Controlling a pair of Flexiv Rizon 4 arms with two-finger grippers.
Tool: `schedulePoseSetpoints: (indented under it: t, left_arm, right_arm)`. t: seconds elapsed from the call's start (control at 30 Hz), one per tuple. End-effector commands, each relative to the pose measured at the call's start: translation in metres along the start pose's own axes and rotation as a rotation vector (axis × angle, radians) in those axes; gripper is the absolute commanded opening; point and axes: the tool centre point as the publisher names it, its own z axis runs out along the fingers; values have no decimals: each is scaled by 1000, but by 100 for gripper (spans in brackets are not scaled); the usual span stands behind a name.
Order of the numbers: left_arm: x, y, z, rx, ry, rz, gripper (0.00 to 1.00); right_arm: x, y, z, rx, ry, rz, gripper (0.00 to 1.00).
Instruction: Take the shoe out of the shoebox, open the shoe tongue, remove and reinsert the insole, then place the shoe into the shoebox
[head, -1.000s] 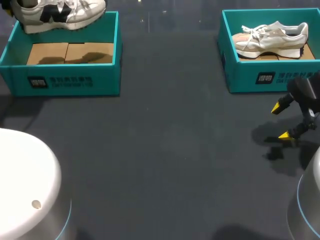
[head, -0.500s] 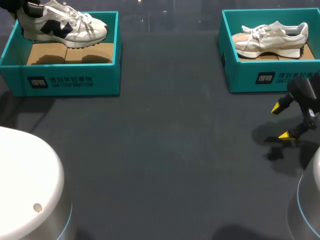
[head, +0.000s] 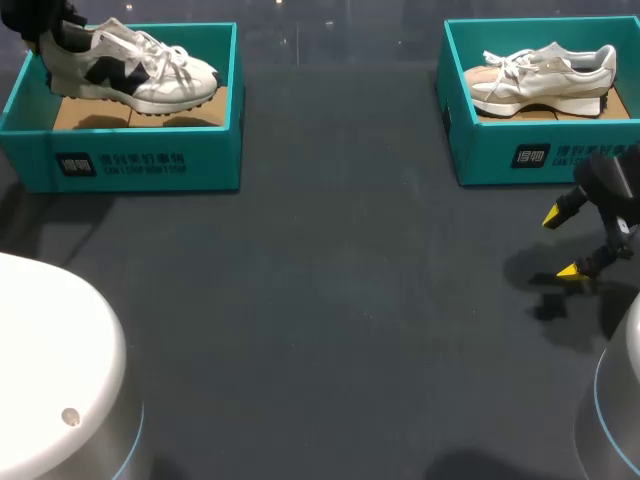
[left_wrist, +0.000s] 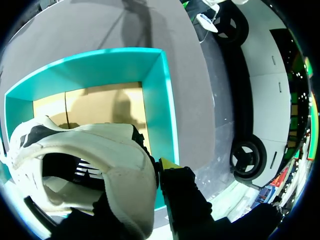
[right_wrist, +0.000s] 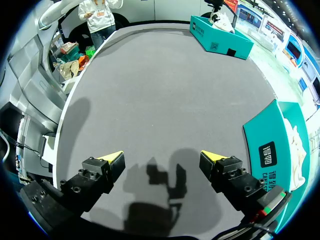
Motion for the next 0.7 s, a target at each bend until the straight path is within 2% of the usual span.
schedulePoseSetpoints:
  t: [0.03, 0.33, 0.53, 0.7]
  left_arm:
    - [1, 3, -1, 5, -1, 2, 0]
    - [1, 3, -1, 5, -1, 2, 0]
    - [-2, -12, 19, 45, 0, -12, 0]
    - [-2, -21, 30, 37, 10, 4, 0]
  right_arm:
    - [1, 0, 0, 2, -1, 0, 100]
    - [1, 0, 0, 2, -1, 0, 100]
    - [1, 0, 0, 2, -1, 0, 100]
    - [1, 0, 0, 2, -1, 0, 100]
